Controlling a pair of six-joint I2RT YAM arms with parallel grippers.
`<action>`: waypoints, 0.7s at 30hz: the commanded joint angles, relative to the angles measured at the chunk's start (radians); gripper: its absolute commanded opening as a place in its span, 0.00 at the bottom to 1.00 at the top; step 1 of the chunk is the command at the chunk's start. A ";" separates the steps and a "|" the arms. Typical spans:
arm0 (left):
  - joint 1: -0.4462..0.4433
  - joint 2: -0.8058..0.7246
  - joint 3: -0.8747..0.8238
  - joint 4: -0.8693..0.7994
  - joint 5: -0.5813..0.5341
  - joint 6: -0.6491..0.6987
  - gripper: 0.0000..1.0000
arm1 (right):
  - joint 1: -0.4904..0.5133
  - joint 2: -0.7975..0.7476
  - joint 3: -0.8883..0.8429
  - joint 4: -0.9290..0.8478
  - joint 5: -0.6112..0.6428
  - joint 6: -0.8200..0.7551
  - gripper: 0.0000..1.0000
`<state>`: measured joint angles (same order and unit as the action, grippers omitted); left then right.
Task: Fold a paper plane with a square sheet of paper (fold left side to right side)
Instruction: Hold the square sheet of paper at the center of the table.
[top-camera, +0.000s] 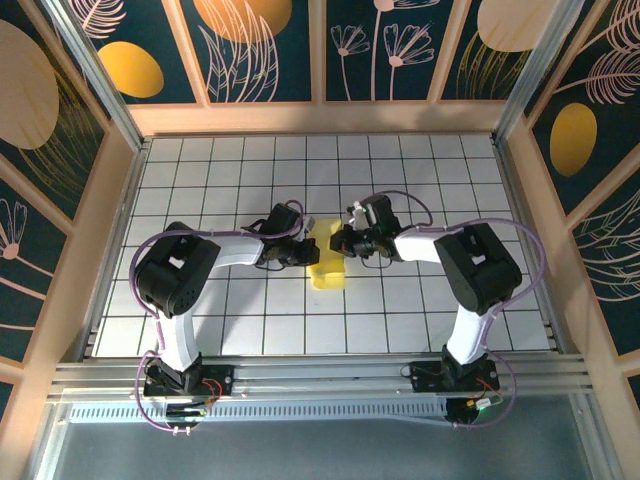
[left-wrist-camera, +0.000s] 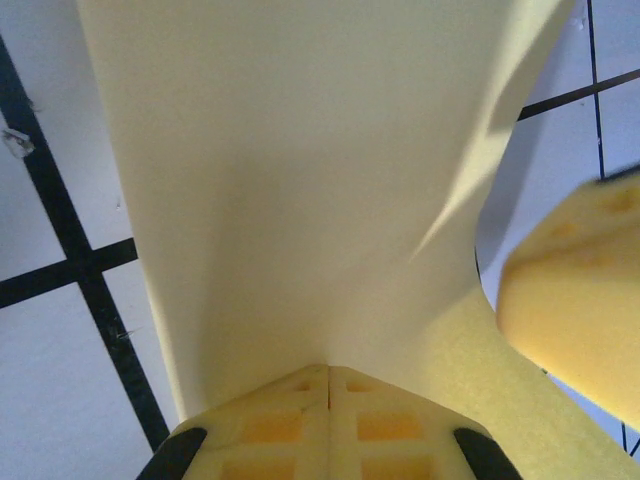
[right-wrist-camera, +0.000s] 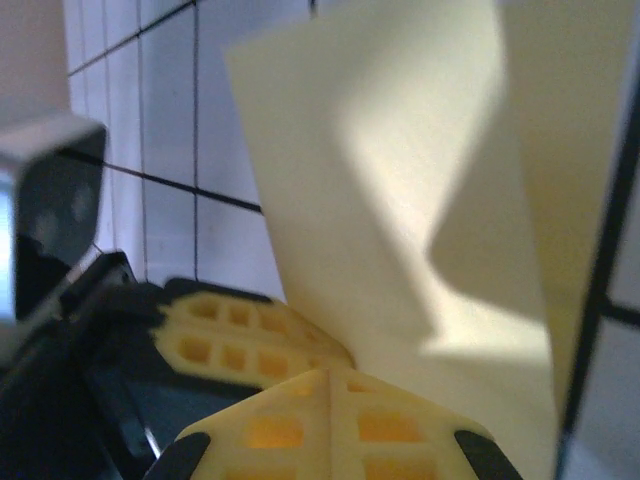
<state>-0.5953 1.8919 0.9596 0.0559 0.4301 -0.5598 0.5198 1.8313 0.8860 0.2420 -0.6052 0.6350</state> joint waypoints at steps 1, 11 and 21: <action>-0.004 0.032 0.008 -0.046 -0.026 0.023 0.04 | 0.014 0.062 0.056 0.052 -0.027 0.013 0.03; -0.011 0.035 0.007 -0.051 -0.019 0.029 0.04 | 0.017 0.173 0.133 0.021 -0.043 0.000 0.03; -0.019 0.018 0.004 -0.062 -0.016 0.035 0.04 | 0.014 0.200 0.146 -0.123 0.059 -0.049 0.02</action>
<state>-0.6003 1.8919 0.9600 0.0547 0.4297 -0.5488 0.5289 2.0003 1.0191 0.2119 -0.6132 0.6220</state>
